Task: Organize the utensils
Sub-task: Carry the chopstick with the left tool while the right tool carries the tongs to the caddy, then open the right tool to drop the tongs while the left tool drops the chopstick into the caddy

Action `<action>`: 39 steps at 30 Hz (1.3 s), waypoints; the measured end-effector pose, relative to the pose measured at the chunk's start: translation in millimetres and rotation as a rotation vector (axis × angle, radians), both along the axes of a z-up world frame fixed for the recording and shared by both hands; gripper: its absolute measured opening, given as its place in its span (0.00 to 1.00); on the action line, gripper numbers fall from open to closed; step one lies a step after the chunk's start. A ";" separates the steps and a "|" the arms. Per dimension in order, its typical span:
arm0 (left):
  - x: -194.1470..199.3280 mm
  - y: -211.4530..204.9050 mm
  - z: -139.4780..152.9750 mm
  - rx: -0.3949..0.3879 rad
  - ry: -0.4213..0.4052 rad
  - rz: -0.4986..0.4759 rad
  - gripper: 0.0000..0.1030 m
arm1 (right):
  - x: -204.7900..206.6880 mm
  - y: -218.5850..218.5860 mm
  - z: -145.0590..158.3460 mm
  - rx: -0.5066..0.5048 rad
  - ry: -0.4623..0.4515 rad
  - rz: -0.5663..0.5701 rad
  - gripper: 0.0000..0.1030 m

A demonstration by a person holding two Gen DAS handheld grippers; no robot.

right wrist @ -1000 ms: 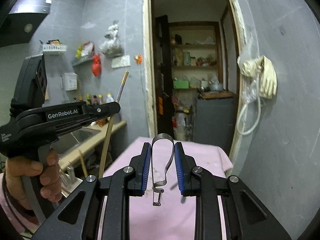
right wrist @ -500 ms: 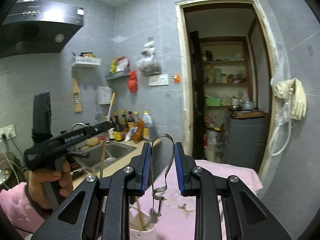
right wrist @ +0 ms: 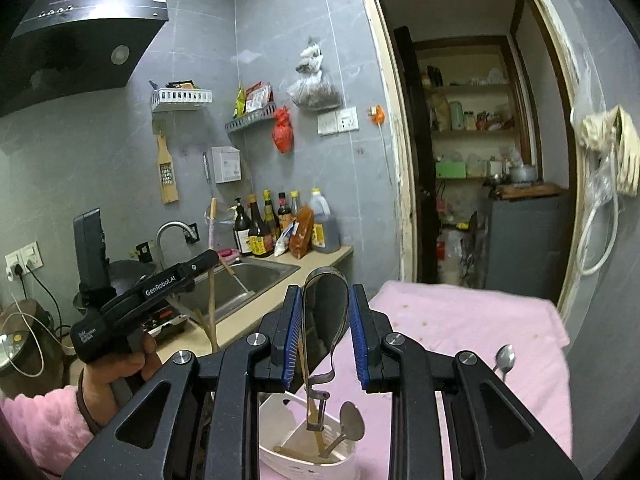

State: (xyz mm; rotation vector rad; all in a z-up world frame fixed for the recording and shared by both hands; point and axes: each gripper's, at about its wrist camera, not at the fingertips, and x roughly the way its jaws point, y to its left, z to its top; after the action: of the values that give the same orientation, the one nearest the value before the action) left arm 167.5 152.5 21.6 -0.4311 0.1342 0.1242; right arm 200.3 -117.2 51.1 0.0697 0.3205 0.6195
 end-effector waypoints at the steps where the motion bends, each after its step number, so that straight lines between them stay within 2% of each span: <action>1: 0.6 -1.3 -2.3 0.008 0.000 0.003 0.07 | 2.1 1.9 -5.4 -0.005 0.010 0.005 0.20; 5: 2.9 -4.0 -15.6 0.028 0.005 0.008 0.07 | 9.5 10.8 -23.2 -0.031 0.051 0.017 0.20; 10: 2.5 -1.2 -33.5 -0.008 0.010 0.006 0.07 | 9.4 16.3 -40.2 -0.067 0.082 0.028 0.20; 13: 0.0 -4.3 -37.3 0.002 0.006 0.011 0.07 | 8.5 17.9 -47.2 -0.080 0.098 0.036 0.20; 20: -10.4 -10.2 -41.1 0.078 0.004 0.012 0.07 | 6.9 18.5 -45.1 -0.076 0.101 0.043 0.20; 37: -25.0 -22.4 -51.4 0.107 0.062 -0.050 0.07 | 3.4 11.8 -44.0 -0.061 0.125 0.073 0.23; 38: -25.6 -23.0 -51.5 0.107 0.066 -0.055 0.11 | 2.0 11.0 -45.5 -0.061 0.129 0.075 0.23; 39: -26.8 -23.5 -51.4 0.105 0.075 -0.062 0.19 | 1.1 9.8 -46.1 -0.058 0.133 0.076 0.23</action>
State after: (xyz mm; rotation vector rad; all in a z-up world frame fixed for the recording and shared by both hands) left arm 140.7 129.1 -29.8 -0.3175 0.2132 0.0864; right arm 201.4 -107.5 4.9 0.0430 0.4714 0.6820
